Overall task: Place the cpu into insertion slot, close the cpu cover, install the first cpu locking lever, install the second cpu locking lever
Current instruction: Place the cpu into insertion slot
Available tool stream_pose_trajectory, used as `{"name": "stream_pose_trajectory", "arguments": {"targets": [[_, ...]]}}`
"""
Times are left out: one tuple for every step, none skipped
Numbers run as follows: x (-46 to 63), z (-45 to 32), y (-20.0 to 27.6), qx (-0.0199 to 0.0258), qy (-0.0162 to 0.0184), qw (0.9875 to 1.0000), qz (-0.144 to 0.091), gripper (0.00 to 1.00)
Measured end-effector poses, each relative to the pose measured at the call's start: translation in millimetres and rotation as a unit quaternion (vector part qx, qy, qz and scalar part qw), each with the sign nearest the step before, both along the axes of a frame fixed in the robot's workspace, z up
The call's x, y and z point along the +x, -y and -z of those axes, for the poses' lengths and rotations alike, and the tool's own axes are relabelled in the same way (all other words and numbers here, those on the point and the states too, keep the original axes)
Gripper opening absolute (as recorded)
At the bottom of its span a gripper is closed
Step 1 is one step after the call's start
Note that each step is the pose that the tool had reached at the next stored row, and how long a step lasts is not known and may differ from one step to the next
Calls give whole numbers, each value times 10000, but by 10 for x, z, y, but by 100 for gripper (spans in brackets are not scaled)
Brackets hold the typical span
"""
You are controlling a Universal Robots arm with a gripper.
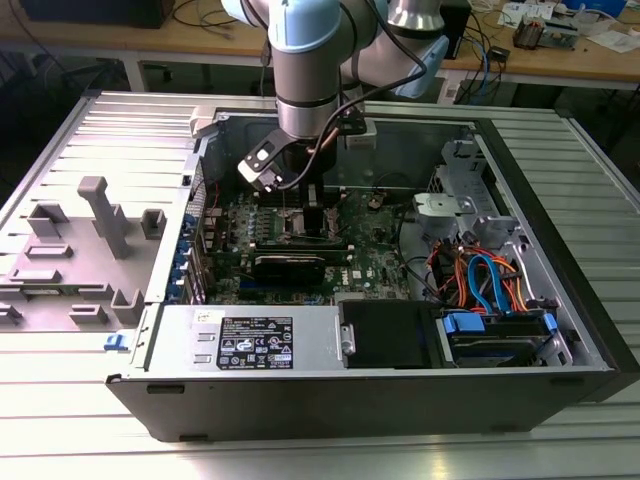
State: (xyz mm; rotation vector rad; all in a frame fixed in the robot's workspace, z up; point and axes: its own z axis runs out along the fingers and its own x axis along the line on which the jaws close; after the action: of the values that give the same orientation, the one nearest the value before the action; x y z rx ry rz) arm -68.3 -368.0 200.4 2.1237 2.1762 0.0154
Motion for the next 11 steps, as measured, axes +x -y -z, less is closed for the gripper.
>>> {"name": "stream_pose_trajectory", "arguments": {"targets": [[0,0,0,-1,0,10000,0,58],[0,0,0,-1,0,10000,0,58],[0,0,0,-1,0,10000,0,58],[0,1,-1,-1,0,10000,1,58],[0,1,-1,0,0,10000,1,58],[0,1,-5,0,0,10000,1,58],[-1,1,-19,0,0,10000,3,58],[0,1,-35,-1,0,10000,17,58],[0,1,-41,0,1,10000,34,58],[0,1,-40,-1,0,10000,59,58],[0,2,-41,-1,0,10000,66,58]]}}
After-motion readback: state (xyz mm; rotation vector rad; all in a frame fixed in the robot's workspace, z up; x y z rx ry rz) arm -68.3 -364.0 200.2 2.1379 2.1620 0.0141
